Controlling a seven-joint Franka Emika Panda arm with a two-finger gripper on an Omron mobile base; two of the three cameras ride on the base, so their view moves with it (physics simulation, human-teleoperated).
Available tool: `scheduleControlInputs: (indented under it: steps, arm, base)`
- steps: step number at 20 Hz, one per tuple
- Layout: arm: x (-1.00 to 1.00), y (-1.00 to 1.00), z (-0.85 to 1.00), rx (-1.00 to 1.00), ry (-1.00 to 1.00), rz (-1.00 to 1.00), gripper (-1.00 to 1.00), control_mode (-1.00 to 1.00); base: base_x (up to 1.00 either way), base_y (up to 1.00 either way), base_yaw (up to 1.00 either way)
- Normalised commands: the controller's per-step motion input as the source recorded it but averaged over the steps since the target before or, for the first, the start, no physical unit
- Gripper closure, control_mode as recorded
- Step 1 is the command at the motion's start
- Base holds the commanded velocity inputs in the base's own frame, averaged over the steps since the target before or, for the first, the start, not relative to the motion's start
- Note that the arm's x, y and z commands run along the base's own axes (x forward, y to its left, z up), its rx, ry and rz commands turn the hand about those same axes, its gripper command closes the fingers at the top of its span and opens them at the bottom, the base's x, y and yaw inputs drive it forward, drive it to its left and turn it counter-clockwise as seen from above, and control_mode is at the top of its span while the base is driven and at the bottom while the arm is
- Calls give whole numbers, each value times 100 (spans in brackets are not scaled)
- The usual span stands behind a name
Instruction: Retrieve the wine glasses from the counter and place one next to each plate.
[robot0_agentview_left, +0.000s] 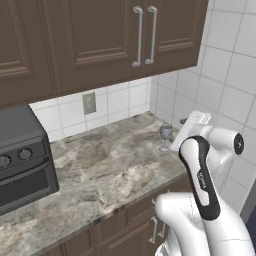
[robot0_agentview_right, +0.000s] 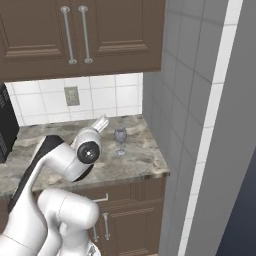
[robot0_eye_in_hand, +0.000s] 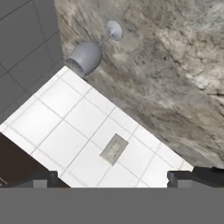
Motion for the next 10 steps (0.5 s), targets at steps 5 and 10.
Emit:
scheduleControlInputs:
  steps: [5,10]
  arm:
    - [0,-41,-5,24,17,0,-100,-100]
    - [0,-35,-1,17,14,0,-100,-100]
  base:
    - [0,0,0]
    - [0,0,0]
